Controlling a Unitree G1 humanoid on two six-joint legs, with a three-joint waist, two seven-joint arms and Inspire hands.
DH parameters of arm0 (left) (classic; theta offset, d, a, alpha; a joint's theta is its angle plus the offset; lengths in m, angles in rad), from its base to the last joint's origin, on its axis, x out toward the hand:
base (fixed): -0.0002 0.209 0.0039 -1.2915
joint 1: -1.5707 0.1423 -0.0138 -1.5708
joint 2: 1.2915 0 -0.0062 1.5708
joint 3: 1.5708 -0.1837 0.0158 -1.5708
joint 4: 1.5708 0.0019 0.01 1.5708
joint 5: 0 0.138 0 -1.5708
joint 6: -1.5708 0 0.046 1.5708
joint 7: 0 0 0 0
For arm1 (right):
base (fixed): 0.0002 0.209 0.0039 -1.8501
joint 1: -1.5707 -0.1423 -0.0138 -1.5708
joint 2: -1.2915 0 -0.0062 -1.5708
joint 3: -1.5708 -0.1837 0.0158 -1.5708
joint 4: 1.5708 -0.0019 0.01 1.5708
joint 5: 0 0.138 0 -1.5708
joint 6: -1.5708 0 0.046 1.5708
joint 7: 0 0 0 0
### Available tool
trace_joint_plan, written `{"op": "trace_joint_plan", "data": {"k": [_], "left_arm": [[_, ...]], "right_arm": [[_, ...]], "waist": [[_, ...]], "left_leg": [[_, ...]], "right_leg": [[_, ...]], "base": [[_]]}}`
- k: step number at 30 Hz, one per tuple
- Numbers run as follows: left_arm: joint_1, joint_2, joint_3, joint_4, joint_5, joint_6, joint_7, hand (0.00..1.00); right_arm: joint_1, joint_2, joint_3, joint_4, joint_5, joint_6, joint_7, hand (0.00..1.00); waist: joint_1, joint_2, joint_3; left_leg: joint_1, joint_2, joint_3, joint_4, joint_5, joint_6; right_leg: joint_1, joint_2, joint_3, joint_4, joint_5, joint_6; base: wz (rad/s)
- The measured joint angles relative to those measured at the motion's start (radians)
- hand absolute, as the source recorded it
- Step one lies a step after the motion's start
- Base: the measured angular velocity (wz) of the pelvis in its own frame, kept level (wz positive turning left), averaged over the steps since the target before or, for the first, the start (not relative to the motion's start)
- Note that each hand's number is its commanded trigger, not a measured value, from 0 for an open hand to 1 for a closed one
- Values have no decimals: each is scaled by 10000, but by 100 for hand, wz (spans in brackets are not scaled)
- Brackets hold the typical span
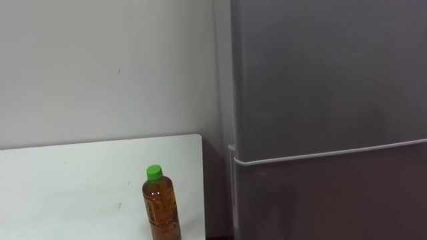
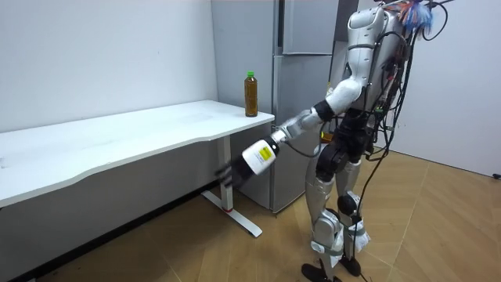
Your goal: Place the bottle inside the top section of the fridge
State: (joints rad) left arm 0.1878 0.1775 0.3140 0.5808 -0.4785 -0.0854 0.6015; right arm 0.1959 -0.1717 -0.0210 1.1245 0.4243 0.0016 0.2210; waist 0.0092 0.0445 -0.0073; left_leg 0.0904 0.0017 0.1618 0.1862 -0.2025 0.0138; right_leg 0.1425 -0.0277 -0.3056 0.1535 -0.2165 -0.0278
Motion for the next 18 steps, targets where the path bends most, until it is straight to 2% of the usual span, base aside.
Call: {"op": "trace_joint_plan", "data": {"k": [1, 5, 6, 11, 13, 18], "left_arm": [[-6, 78, -2, -498, -2, -117, 125, 0], [-204, 354, 6, -1176, 1, -469, 221, 0], [-257, 355, 28, -1490, 2, -473, 279, 0], [-309, 354, 250, -3365, 110, -470, 489, 0], [-541, 358, 355, -4191, 109, -470, 453, 0], [-1242, 387, 364, -5299, 104, -443, 404, 0]], "right_arm": [[50, -5, -14, -60, 0, -12, -2, 0], [156, 4, -31, -72, 36, -70, -1, 0], [219, 32, -44, -73, 49, -126, -4, 0], [246, 108, -151, -156, -90, -126, -74, 0], [238, 111, -138, -155, -178, -120, -76, 0], [193, 155, -58, -153, -166, -79, -222, 0]], "waist": [[1, -15, 1], [1, -21, 20], [-9, 36, -11], [-42, -3, -1], [-29, -52, 49], [-43, -30, 66]], "left_leg": [[10, -3, 2, -1, 0, 0], [79, -3, 11, -27, 0, 0], [76, -3, 4, -26, -1, 0], [69, 6, -10, -2, 0, -1], [74, 6, -31, 28, 0, 0], [10, 1, -71, 94, -1, 0]], "right_leg": [[0, 0, 0, -1, 2, -2], [97, 2, 42, -3, 3, -1], [103, 0, 33, -8, 3, 0], [66, 2, 45, 12, 3, -2], [133, -3, 35, -9, 3, 0], [74, -6, 6, -13, 2, 0]], "base": [[0], [-2], [0], [0], [3], [2]]}}
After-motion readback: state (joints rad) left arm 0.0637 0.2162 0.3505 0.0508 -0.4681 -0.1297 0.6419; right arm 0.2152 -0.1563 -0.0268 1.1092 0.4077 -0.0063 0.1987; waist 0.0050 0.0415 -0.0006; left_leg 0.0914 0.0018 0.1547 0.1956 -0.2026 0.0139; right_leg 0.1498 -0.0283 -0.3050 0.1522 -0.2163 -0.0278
